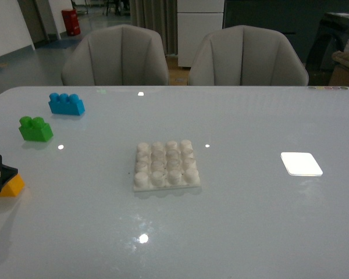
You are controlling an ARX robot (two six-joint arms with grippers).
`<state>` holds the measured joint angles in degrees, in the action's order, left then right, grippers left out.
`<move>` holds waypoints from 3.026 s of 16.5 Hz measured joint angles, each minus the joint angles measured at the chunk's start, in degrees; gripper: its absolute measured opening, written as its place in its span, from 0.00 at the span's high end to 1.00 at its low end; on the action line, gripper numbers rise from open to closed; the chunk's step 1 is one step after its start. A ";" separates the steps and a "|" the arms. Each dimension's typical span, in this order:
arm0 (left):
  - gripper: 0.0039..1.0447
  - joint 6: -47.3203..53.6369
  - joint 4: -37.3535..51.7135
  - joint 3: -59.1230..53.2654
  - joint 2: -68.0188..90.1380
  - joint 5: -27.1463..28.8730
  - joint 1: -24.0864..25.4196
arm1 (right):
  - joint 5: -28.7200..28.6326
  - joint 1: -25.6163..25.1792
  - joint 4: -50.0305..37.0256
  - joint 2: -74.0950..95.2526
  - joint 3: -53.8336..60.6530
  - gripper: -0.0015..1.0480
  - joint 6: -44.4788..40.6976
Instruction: Insert yellow block into base center
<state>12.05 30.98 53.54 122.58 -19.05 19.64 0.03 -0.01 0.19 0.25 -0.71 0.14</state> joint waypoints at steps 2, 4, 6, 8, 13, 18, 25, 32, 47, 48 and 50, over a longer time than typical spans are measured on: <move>0.07 0.13 0.57 0.15 0.39 0.98 -0.17 | 0.00 0.00 0.02 0.00 0.00 0.06 0.00; 0.27 0.57 0.61 0.46 0.83 1.75 -0.48 | 0.00 0.00 0.00 0.00 0.00 0.06 0.00; 0.39 0.46 1.07 0.76 1.03 2.14 -0.52 | 0.00 0.00 0.00 0.00 0.00 0.06 0.00; 0.40 0.42 1.25 0.76 1.03 2.10 -0.52 | 0.00 0.00 0.00 0.00 0.00 0.06 0.00; 0.41 -1.51 1.22 -1.97 -1.97 1.42 -1.84 | 0.00 0.00 0.00 0.00 0.00 0.06 0.00; 0.41 -6.45 -4.00 -8.81 -16.63 8.44 -8.15 | 0.00 0.00 0.02 0.00 0.00 0.06 0.00; 0.41 -18.43 -9.55 -10.67 -28.09 24.24 -37.46 | 0.00 0.00 0.00 0.00 0.00 0.06 0.00; 0.41 -26.80 -12.20 4.33 -10.38 33.33 -49.66 | 0.00 0.00 0.00 0.00 0.00 0.06 0.00; 0.42 -29.79 -16.98 23.34 6.19 39.52 -47.98 | 0.00 0.00 0.00 0.00 0.00 0.06 0.00; 0.42 -29.75 -16.57 23.12 6.19 39.60 -47.34 | 0.00 0.00 0.00 0.00 0.00 0.06 0.00; 0.42 -29.64 -16.35 23.04 6.54 40.13 -46.29 | 0.00 0.00 0.00 0.00 0.00 0.06 0.00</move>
<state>-17.58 14.63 76.58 129.12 21.08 -26.65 0.03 -0.01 0.19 0.25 -0.71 0.14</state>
